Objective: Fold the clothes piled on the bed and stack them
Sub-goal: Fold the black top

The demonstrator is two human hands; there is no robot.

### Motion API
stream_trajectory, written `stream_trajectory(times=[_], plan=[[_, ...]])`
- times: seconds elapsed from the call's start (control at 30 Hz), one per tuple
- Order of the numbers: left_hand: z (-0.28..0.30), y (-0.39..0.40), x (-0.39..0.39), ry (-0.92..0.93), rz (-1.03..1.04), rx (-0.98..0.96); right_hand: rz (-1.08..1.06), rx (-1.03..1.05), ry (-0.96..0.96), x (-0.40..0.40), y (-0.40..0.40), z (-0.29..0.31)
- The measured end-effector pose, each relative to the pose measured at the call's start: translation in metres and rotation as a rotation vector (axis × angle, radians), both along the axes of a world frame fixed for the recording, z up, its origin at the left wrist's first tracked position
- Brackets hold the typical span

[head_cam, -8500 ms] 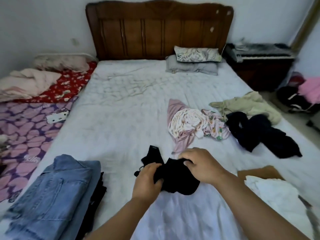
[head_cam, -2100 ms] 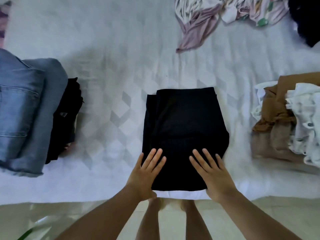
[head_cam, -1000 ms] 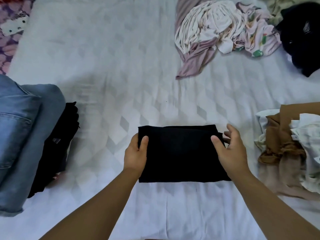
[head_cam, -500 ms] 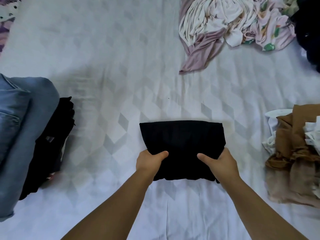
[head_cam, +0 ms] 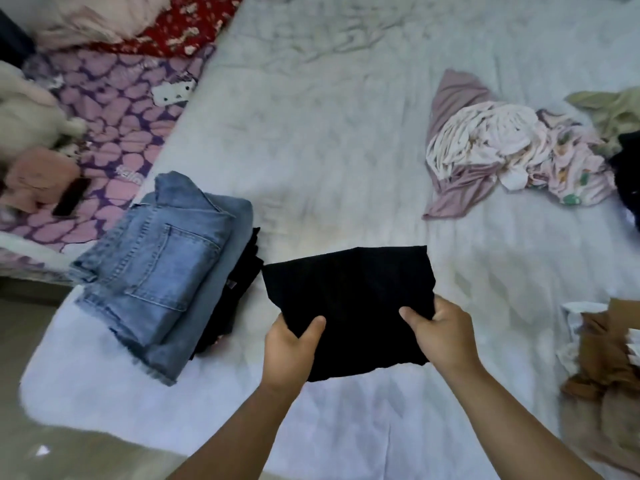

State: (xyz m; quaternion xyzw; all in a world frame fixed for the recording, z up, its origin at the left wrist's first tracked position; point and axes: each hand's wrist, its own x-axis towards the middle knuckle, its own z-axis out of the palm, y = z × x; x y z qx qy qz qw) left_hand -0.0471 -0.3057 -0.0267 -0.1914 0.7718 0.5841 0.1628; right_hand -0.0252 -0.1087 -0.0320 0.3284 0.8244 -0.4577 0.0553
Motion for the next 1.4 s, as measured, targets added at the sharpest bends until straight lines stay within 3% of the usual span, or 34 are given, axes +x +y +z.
stream_trajectory(times=[0.33, 0.53, 0.67, 0.77, 0.87, 0.97, 1.03, 1.13, 1.23, 1.3, 1.4], plan=[[0.092, -0.127, -0.042, 0.347, 0.444, -0.066, 0.335, 0.092, 0.316, -0.113, -0.138, 0.105], [0.096, -0.191, -0.059, 0.456, 0.626, -0.125, 0.563, 0.185, 0.446, -0.178, -0.225, 0.125], [0.082, -0.207, -0.070, 0.448, 0.696, -0.087, 0.668, 0.242, 0.437, -0.213, -0.256, 0.110], [0.063, -0.206, -0.075, 0.263, 0.733, -0.053, 0.770, 0.486, 0.336, -0.218, -0.263, 0.086], [0.040, -0.205, -0.072, 0.053, 0.633, -0.233, 0.927, 0.549, 0.257, -0.202, -0.266, 0.060], [0.018, -0.204, -0.064, 0.067, 0.235, -0.678, 1.134, 0.531, 0.128, -0.184, -0.265, 0.035], [0.008, -0.206, -0.064, 0.029, -0.007, -0.867, 1.196, 0.535, 0.052, -0.179, -0.265, 0.025], [0.003, -0.209, -0.070, -0.113, -0.151, -0.984, 1.237, 0.501, 0.007, -0.183, -0.264, 0.019], [0.011, -0.211, -0.079, -0.215, -0.147, -0.998, 1.240, 0.348, 0.061, -0.187, -0.257, 0.025], [0.017, -0.206, -0.082, -0.119, -0.061, -1.005, 1.119, 0.289, 0.195, -0.184, -0.245, 0.034], [0.023, -0.185, -0.077, 0.290, -0.029, -0.886, 0.947, 0.295, 0.266, -0.171, -0.217, 0.045]])
